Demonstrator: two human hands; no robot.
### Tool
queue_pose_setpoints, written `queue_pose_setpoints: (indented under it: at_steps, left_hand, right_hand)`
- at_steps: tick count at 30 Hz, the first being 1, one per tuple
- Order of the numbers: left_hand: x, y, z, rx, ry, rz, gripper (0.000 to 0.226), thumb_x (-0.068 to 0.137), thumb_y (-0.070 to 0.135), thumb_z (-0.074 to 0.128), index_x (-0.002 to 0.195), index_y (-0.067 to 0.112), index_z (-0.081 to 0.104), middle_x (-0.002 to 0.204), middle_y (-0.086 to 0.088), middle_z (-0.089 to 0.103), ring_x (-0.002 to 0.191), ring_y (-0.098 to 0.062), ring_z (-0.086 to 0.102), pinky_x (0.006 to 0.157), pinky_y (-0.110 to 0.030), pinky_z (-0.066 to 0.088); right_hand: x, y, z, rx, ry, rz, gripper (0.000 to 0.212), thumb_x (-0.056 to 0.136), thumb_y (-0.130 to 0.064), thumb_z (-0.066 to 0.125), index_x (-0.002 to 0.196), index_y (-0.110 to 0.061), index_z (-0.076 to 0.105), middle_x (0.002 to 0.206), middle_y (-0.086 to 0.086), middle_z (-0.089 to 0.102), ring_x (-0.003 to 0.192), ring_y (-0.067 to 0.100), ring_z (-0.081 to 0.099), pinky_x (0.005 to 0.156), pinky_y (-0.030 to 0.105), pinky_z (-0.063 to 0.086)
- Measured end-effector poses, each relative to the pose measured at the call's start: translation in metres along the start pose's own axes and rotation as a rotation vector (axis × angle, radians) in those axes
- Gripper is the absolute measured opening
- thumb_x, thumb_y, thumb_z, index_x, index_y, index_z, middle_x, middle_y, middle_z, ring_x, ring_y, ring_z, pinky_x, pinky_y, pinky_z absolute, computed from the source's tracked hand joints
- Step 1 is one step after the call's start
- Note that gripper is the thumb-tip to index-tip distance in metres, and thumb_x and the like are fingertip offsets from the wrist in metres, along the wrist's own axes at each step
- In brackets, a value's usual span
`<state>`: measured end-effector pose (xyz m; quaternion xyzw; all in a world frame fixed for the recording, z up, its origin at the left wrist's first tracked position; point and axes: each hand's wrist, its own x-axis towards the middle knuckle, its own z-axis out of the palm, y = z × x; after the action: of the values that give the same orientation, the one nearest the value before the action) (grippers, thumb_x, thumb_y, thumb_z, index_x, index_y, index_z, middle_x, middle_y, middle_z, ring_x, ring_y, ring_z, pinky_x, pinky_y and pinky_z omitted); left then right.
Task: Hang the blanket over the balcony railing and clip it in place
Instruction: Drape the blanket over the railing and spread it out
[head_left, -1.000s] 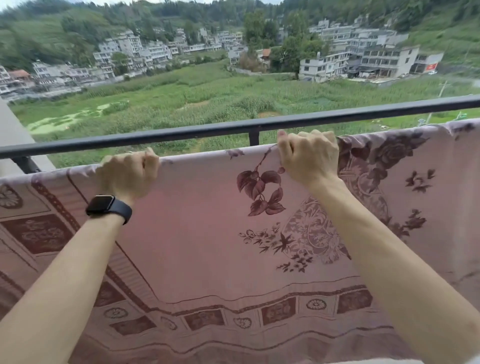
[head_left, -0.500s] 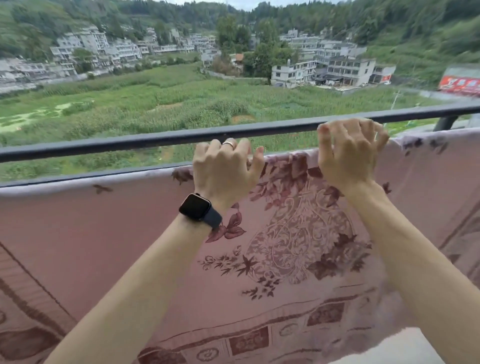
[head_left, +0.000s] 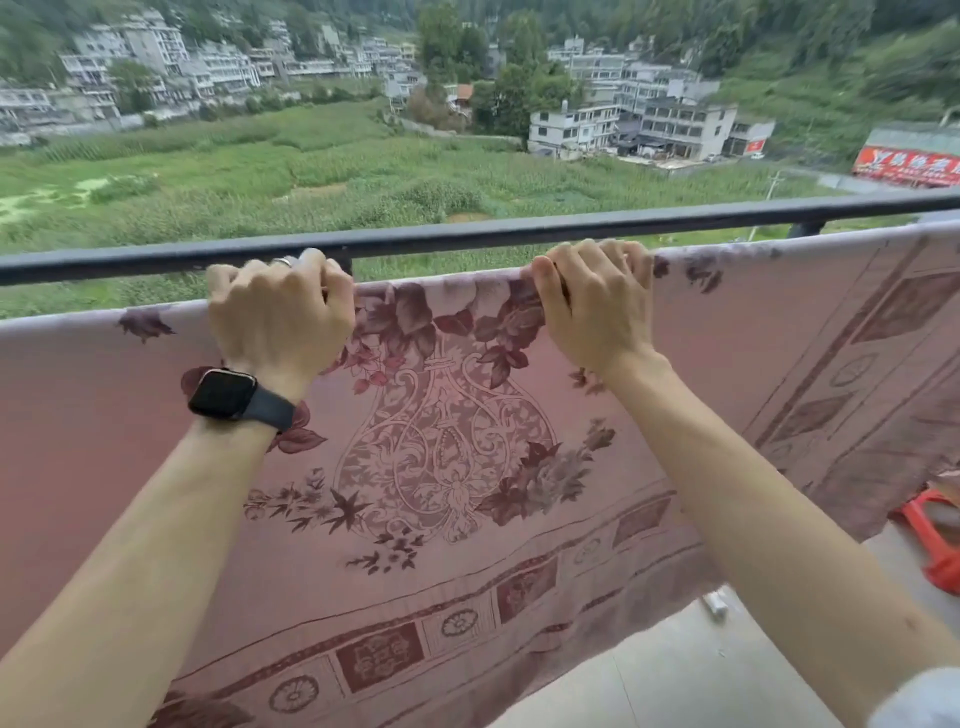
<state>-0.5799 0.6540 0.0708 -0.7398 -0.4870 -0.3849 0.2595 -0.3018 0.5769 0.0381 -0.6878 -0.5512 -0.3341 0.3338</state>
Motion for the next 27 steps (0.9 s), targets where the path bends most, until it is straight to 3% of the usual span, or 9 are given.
queue_pose_setpoints:
  at_steps: [3, 7, 11, 14, 17, 20, 22, 25, 27]
  left_hand:
    - [0.006, 0.076, 0.005, 0.017, 0.012, 0.109, 0.047, 0.099, 0.04, 0.033, 0.08, 0.009, 0.064, 0.076, -0.012, 0.069, 0.076, -0.033, 0.06, 0.076, -0.041, 0.039]
    - [0.009, 0.136, 0.024, -0.014, -0.005, 0.114, 0.052, 0.098, 0.042, 0.036, 0.066, 0.013, 0.064, 0.054, -0.007, 0.06, 0.048, -0.024, 0.046, 0.054, -0.028, 0.034]
    - [0.011, 0.135, 0.029, -0.004, -0.026, 0.046, 0.052, 0.095, 0.038, 0.037, 0.059, 0.011, 0.063, 0.048, -0.009, 0.052, 0.045, -0.024, 0.04, 0.051, -0.026, 0.027]
    - [0.012, 0.145, 0.025, -0.022, -0.064, -0.059, 0.055, 0.09, 0.034, 0.03, 0.059, 0.005, 0.064, 0.05, -0.013, 0.052, 0.048, -0.029, 0.045, 0.058, -0.032, 0.037]
    - [0.019, 0.163, 0.018, 0.006, -0.152, -0.146, 0.054, 0.092, 0.036, 0.027, 0.067, 0.007, 0.065, 0.057, -0.014, 0.054, 0.058, -0.029, 0.049, 0.078, -0.044, 0.044]
    - [0.039, 0.228, 0.018, -0.073, -0.162, -0.014, 0.047, 0.099, 0.043, 0.031, 0.086, 0.013, 0.065, 0.081, -0.016, 0.067, 0.079, -0.033, 0.059, 0.075, -0.042, 0.043]
    - [0.049, 0.296, 0.026, -0.159, -0.143, 0.141, 0.046, 0.099, 0.048, 0.032, 0.091, 0.017, 0.065, 0.08, -0.008, 0.068, 0.078, -0.03, 0.061, 0.066, -0.035, 0.041]
    - [0.056, 0.385, 0.04, -0.182, -0.202, 0.277, 0.05, 0.099, 0.053, 0.027, 0.081, 0.02, 0.061, 0.072, -0.002, 0.066, 0.069, -0.028, 0.062, 0.06, -0.031, 0.038]
    - [0.055, 0.405, 0.053, -0.145, -0.227, 0.271, 0.055, 0.1, 0.053, 0.023, 0.069, 0.02, 0.054, 0.061, -0.001, 0.059, 0.059, -0.028, 0.06, 0.055, -0.029, 0.036]
  right_hand:
    - [0.017, 0.068, -0.021, -0.021, -0.083, 0.072, 0.052, 0.104, -0.049, 0.026, 0.079, -0.018, 0.059, 0.089, 0.003, 0.068, 0.093, 0.028, 0.058, 0.095, 0.043, 0.03]
    - [0.013, 0.168, -0.034, -0.056, -0.13, 0.062, 0.059, 0.105, -0.048, 0.02, 0.079, -0.014, 0.06, 0.083, 0.006, 0.067, 0.085, 0.028, 0.058, 0.09, 0.042, 0.034]
    - [0.017, 0.231, -0.04, -0.068, -0.111, 0.115, 0.059, 0.106, -0.045, 0.022, 0.084, -0.012, 0.065, 0.087, 0.01, 0.069, 0.091, 0.031, 0.057, 0.092, 0.042, 0.033]
    - [0.016, 0.252, -0.038, -0.04, -0.059, 0.126, 0.057, 0.106, -0.042, 0.025, 0.081, -0.012, 0.066, 0.083, 0.009, 0.068, 0.087, 0.03, 0.057, 0.091, 0.042, 0.033]
    - [0.012, 0.247, -0.03, 0.015, -0.016, 0.152, 0.052, 0.105, -0.039, 0.032, 0.076, -0.012, 0.065, 0.082, 0.008, 0.068, 0.085, 0.029, 0.055, 0.092, 0.042, 0.032]
    - [0.011, 0.25, -0.026, -0.002, 0.024, 0.126, 0.05, 0.104, -0.039, 0.034, 0.072, -0.014, 0.062, 0.077, 0.005, 0.067, 0.08, 0.026, 0.053, 0.088, 0.04, 0.03]
    - [0.01, 0.259, -0.027, -0.013, 0.032, 0.04, 0.048, 0.104, -0.039, 0.033, 0.072, -0.016, 0.059, 0.071, 0.0, 0.061, 0.075, 0.025, 0.053, 0.083, 0.039, 0.03]
    - [0.016, 0.29, -0.032, -0.024, 0.008, -0.135, 0.047, 0.106, -0.038, 0.031, 0.075, -0.017, 0.059, 0.067, -0.003, 0.055, 0.069, 0.022, 0.053, 0.078, 0.039, 0.036]
    - [0.023, 0.337, -0.037, -0.037, -0.003, -0.088, 0.053, 0.106, -0.04, 0.026, 0.073, -0.015, 0.058, 0.064, -0.002, 0.054, 0.067, 0.023, 0.052, 0.079, 0.038, 0.036]
